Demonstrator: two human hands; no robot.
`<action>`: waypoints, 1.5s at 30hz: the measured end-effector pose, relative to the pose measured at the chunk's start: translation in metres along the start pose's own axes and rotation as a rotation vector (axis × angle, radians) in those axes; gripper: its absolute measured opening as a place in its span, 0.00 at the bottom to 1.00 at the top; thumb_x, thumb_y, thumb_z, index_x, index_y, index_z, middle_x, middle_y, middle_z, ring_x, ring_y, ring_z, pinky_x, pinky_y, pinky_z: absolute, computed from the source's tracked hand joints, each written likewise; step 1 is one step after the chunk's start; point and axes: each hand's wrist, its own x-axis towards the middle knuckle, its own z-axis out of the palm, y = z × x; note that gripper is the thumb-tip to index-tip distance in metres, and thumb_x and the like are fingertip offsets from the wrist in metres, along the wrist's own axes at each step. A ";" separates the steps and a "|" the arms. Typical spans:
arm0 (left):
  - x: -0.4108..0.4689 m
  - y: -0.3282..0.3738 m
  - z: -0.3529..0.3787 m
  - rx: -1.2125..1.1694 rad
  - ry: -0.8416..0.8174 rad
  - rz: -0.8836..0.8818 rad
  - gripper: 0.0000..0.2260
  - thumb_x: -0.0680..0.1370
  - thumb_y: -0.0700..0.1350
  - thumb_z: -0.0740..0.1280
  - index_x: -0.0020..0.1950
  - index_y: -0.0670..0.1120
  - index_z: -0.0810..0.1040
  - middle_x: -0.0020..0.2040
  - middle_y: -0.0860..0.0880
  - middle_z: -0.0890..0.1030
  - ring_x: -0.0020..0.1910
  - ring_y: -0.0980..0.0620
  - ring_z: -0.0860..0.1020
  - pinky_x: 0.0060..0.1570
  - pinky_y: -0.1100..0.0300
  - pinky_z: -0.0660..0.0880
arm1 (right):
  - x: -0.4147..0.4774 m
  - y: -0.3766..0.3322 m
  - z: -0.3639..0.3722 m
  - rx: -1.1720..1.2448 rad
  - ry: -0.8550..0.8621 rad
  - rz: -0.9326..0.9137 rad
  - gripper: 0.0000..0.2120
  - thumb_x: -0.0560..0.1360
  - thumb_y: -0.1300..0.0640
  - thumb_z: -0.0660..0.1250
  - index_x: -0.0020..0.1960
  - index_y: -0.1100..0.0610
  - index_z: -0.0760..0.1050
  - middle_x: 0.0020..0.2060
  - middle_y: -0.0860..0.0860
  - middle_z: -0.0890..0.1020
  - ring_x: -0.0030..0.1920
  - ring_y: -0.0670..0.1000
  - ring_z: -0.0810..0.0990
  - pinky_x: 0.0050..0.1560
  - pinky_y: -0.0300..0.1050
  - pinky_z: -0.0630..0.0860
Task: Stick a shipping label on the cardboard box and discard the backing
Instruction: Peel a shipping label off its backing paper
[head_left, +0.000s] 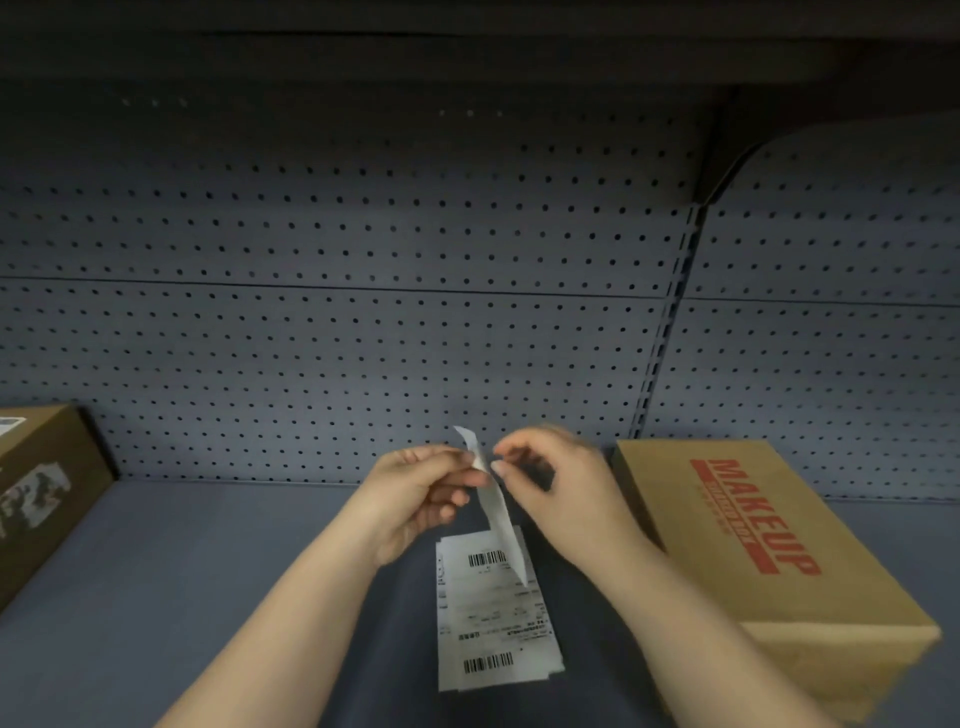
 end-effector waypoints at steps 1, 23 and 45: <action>0.000 -0.002 0.003 -0.028 0.002 -0.010 0.06 0.76 0.36 0.66 0.42 0.39 0.82 0.34 0.43 0.85 0.23 0.55 0.76 0.22 0.66 0.73 | -0.003 0.000 0.006 0.005 -0.029 0.026 0.05 0.73 0.56 0.71 0.49 0.52 0.80 0.43 0.45 0.81 0.45 0.44 0.79 0.47 0.44 0.78; -0.002 -0.011 0.030 0.056 0.065 0.227 0.16 0.76 0.30 0.63 0.32 0.42 0.84 0.29 0.43 0.82 0.25 0.52 0.77 0.27 0.62 0.78 | -0.004 0.005 0.002 0.147 0.040 0.172 0.03 0.71 0.59 0.73 0.44 0.53 0.83 0.37 0.47 0.85 0.39 0.43 0.82 0.44 0.41 0.80; -0.013 -0.008 0.035 0.395 0.100 0.481 0.06 0.75 0.33 0.67 0.41 0.39 0.82 0.29 0.46 0.83 0.28 0.53 0.80 0.30 0.62 0.78 | -0.003 -0.009 -0.013 0.144 0.047 0.209 0.05 0.69 0.62 0.71 0.38 0.53 0.83 0.30 0.46 0.85 0.33 0.42 0.82 0.35 0.30 0.75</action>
